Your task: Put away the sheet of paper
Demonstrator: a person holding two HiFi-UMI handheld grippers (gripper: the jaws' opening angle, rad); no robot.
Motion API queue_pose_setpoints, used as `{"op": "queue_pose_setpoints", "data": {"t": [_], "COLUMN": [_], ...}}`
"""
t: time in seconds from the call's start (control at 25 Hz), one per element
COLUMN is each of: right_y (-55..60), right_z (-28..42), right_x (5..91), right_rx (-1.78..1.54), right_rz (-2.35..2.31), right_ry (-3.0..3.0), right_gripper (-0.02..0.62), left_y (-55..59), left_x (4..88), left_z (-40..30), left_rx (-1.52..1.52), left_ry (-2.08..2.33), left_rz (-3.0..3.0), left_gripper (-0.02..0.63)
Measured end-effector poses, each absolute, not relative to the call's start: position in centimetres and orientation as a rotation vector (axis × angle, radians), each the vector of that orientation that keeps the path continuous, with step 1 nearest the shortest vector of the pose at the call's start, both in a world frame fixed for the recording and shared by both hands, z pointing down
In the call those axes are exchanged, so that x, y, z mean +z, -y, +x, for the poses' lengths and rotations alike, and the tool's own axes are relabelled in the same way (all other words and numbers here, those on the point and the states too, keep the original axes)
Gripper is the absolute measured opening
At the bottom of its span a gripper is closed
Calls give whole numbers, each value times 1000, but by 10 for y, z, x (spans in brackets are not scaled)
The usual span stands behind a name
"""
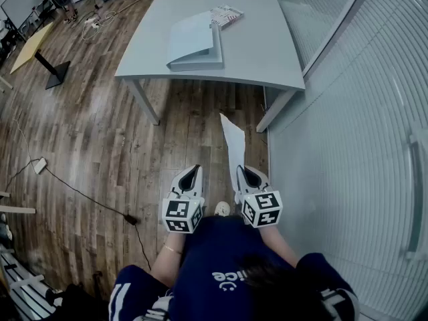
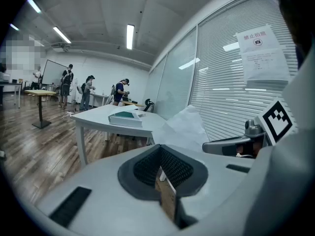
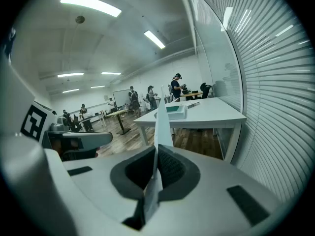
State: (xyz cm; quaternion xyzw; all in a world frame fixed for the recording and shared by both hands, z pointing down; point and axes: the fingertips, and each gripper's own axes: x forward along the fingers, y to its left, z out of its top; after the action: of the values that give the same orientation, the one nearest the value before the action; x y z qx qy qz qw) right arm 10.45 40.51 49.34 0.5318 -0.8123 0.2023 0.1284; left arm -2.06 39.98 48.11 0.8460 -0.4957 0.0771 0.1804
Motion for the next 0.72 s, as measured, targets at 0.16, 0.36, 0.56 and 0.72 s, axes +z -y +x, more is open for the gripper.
{"op": "queue_pose_setpoints", "data": {"t": [0.16,0.36,0.56,0.72], "right_y": [-405,-396,-382,-360], "right_z": [111,122,131,134], "right_x": [492,493,491,497], "right_rx": [573,563,580,596], "right_rz": [1522,1500,1526,1563], "right_ry": [2374,2404,2412,2380], "right_gripper": [8,9,9,9], "left_y": [-401,-393,-381,-353], "left_x": [479,483,488,495], "left_z": [-10,-3,-7,-11], "left_rx": [206,221,223,241], "left_ry": [1417,1466,1498,1485], "left_rz": [2383,2372,2316,2317], "left_gripper": [5,5,5,5]}}
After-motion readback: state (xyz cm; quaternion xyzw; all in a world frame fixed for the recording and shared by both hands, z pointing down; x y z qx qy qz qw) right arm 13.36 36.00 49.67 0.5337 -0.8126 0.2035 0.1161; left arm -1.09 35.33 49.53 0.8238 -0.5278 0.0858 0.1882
